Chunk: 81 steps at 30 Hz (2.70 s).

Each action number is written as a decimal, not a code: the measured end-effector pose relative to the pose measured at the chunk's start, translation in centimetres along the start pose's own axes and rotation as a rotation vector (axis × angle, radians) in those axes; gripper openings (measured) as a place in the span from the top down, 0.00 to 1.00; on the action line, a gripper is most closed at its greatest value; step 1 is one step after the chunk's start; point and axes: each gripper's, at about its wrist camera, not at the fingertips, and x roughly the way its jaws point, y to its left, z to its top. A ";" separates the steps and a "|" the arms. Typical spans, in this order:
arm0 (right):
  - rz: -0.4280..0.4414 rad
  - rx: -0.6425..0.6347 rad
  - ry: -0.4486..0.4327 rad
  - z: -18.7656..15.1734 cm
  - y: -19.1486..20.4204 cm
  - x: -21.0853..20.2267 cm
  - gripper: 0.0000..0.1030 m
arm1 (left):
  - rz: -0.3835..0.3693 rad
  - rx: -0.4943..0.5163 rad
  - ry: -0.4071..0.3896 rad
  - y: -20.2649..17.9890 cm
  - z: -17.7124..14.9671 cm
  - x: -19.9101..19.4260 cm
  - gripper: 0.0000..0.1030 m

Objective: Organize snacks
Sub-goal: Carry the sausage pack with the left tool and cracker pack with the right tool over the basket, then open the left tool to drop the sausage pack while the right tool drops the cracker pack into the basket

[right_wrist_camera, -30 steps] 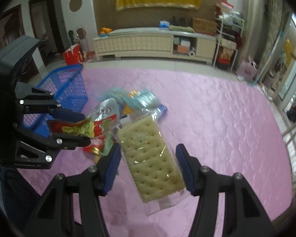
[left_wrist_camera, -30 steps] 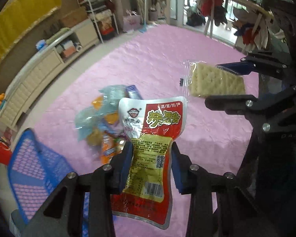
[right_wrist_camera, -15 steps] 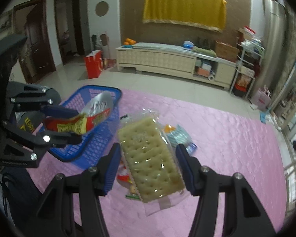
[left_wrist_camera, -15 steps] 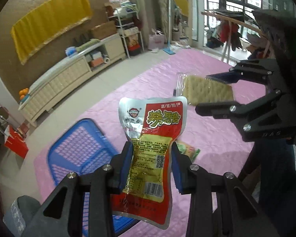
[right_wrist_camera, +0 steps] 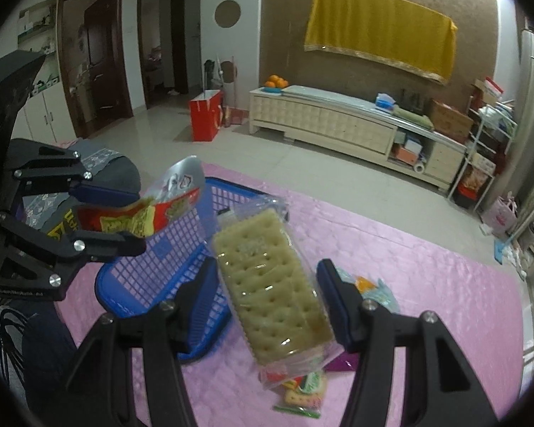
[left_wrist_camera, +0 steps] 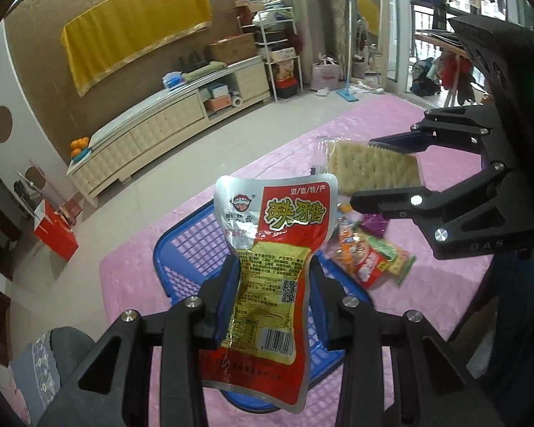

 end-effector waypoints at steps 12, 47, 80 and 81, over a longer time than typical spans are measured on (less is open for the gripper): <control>0.018 0.008 0.066 -0.1 -0.1 5.4 0.40 | -0.032 0.027 0.074 2.8 -0.3 6.1 0.65; 0.073 -0.087 0.127 3.2 4.0 10.4 0.40 | -0.032 -0.207 0.063 11.0 -5.9 5.1 0.27; 0.069 -0.116 0.122 3.2 4.0 11.7 0.07 | 0.034 -0.262 0.078 10.1 -6.2 3.2 0.27; 0.057 -0.109 0.108 3.1 3.7 10.4 0.07 | 0.035 -0.253 0.065 9.4 -5.9 2.4 0.27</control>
